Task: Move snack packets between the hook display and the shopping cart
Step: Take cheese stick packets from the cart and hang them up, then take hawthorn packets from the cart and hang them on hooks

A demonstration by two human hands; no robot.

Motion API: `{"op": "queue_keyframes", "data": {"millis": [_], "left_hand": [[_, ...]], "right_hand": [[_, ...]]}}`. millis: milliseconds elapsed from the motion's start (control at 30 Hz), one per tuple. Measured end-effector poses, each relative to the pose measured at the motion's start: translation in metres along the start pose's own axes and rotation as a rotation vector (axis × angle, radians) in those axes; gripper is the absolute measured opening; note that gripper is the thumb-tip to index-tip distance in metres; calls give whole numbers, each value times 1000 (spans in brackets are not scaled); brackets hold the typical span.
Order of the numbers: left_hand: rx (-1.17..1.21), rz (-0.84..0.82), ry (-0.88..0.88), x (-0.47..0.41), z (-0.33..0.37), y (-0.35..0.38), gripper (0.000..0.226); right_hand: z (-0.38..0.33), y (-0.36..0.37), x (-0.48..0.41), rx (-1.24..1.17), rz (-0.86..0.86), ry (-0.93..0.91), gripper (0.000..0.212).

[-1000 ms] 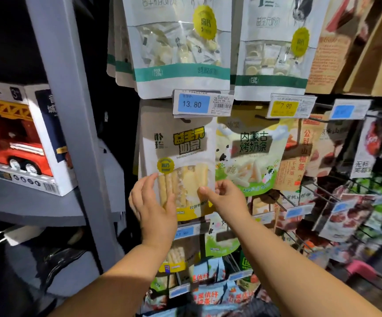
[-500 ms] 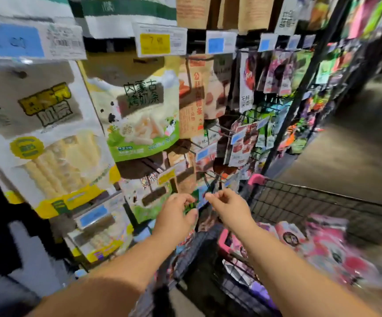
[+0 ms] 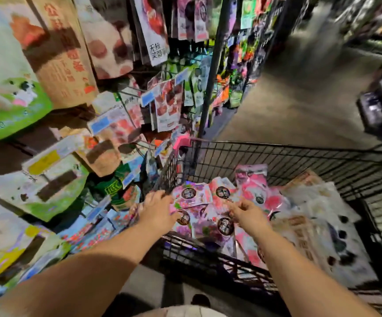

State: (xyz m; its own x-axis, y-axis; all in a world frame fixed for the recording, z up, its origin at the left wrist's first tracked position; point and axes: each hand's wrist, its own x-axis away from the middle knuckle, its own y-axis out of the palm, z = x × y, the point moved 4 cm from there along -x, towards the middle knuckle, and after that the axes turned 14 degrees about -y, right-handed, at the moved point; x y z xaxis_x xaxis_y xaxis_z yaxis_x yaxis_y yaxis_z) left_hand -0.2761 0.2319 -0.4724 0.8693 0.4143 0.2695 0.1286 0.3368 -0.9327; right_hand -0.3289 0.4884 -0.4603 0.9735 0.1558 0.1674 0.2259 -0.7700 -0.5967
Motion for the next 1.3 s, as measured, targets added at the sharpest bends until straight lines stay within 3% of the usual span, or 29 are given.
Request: {"op": "queue_keyframes", "data": {"millis": [100,233,333,433,633,800,933,1000,1067,1167,1300], "left_hand": [[-89,-57,-27,-11,6,18,48],[-186,14,-64,-8,16,19,37],[-231,-6,-105,-10,16,17,41],[-300,-77,-131,-14,17,22,45],[-370,-95,-178,-15,20,26,50],[-351,-77,-181,-12,19,26,51],[-321,-43,-158,-10,18,26,51],[-321,-25,-152,-7,20,24,51],[-339,-20,-152,-5,22,23,49],[-337,-10,-160,1,22,24,46],[-275,-10,-179,13,24,25,42]], "right_hand": [[25,-21,-9,8,-42,62,33],[57,-38,-22,91,-111,80,34],[86,-54,-29,189,-128,136,25],[111,-75,-29,270,-81,190,12],[144,-111,-25,447,13,204,15],[155,-135,-17,418,187,251,17],[171,-158,-5,493,274,364,40],[180,-161,2,399,248,427,51],[184,-159,6,302,175,440,45],[183,-155,7,339,58,423,30],[182,-150,10,387,-70,423,39]]}}
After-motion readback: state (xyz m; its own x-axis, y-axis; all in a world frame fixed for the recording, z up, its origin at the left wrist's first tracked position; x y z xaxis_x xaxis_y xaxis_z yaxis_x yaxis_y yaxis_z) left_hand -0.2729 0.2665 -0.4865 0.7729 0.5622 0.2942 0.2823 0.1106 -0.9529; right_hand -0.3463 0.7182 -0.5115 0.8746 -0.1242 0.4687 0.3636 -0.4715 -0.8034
